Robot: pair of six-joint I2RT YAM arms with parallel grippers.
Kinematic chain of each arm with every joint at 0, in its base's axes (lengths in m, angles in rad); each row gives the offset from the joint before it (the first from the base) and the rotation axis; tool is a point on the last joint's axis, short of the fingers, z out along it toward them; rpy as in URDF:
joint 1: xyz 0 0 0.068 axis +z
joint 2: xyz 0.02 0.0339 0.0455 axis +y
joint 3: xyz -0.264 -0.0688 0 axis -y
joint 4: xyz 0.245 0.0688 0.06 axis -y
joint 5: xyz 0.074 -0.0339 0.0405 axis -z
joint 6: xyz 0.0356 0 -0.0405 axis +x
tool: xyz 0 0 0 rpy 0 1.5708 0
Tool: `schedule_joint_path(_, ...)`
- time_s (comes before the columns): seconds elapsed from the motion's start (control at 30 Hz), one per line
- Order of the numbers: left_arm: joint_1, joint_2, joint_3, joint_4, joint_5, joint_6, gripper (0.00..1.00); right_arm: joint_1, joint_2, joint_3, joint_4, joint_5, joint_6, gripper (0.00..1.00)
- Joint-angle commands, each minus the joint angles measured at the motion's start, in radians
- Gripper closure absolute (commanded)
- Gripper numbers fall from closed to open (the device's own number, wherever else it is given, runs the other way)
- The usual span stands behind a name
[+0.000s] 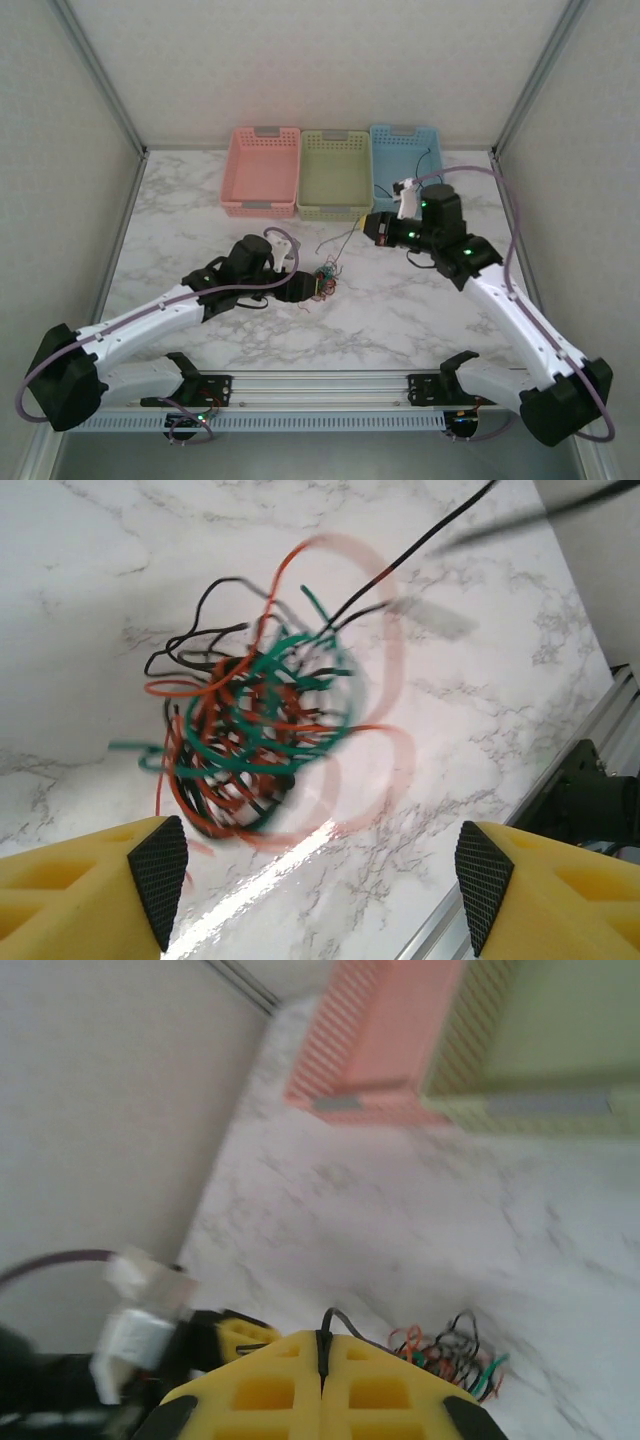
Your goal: Untangle the cables
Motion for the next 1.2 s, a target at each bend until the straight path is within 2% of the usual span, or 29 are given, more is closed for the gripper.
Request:
schedule_joint_path(0.0,-0.009,0.029,-0.033,0.008,-0.028,0.007,0.27,0.005,0.035,-0.059,0.026,0.082,0.017,1.00)
schedule_joint_path(0.13,-0.009,0.064,-0.043,0.006,-0.043,0.004,0.28,0.001,0.067,-0.077,-0.039,0.184,-0.014,1.00)
schedule_joint_path(0.4,-0.014,0.129,0.000,0.060,-0.001,0.034,0.30,-0.016,0.058,-0.111,-0.043,0.209,-0.015,1.00)
schedule_joint_path(0.57,-0.099,0.168,0.106,-0.063,-0.068,0.120,0.30,-0.030,0.065,-0.103,-0.052,0.220,-0.006,1.00)
schedule_joint_path(0.8,-0.262,0.186,0.243,-0.216,-0.224,0.192,0.31,-0.053,0.076,-0.101,-0.055,0.218,-0.006,1.00)
schedule_joint_path(1.0,-0.266,0.296,0.276,-0.251,-0.233,0.178,0.36,-0.063,0.075,-0.102,-0.061,0.212,-0.007,1.00)
schedule_joint_path(1.17,-0.270,0.354,0.294,-0.226,-0.199,0.168,0.45,-0.070,0.063,-0.108,-0.069,0.215,-0.015,1.00)
